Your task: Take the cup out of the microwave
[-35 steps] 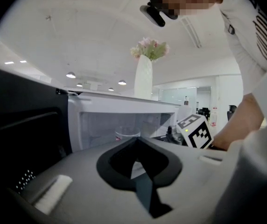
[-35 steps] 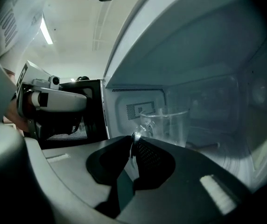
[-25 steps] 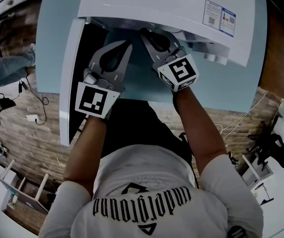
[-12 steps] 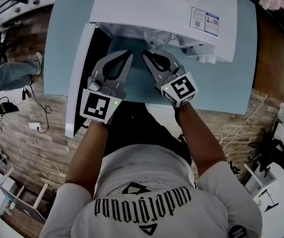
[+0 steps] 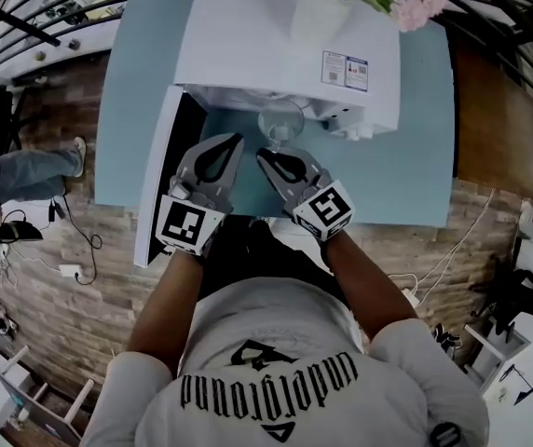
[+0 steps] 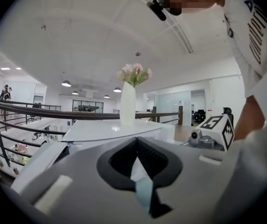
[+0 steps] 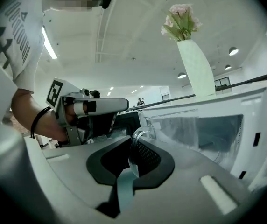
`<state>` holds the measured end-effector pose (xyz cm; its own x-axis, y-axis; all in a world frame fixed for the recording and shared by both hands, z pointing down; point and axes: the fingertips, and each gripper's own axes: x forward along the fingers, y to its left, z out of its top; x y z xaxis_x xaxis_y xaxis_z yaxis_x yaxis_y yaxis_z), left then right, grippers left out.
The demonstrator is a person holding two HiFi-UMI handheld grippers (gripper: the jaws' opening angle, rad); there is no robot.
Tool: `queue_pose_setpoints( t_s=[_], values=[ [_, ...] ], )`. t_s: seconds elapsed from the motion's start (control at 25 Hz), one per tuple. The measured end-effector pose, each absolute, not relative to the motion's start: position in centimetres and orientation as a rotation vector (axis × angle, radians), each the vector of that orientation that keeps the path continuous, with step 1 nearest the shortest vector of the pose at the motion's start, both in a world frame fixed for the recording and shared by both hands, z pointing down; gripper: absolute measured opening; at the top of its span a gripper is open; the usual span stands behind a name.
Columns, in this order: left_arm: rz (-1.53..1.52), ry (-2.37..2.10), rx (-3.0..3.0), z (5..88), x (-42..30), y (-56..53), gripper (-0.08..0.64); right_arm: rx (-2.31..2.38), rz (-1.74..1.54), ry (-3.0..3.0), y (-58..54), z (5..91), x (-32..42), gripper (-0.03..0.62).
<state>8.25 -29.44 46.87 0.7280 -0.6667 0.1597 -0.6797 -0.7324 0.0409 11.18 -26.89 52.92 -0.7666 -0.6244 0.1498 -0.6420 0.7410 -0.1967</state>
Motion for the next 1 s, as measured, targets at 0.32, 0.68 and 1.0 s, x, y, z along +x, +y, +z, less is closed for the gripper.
queue_pose_setpoints(
  t_s=[0.32, 0.68, 1.0],
  values=[
    [0.127, -1.062, 2.879, 43.3, 9.1, -28.8, 0.051, 1.039, 0.228, -2.881, -26.9, 46.4, 13.0, 0.018],
    [0.088, -0.991, 2.919, 37.9, 10.1, -26.8, 0.051, 1.078, 0.103, -2.933, -26.2, 39.0, 14.0, 0.018],
    [0.104, -1.008, 2.948, 36.2, 9.2, -26.1, 0.051, 1.110, 0.029, -2.953, -26.0, 35.7, 14.0, 0.018]
  ],
)
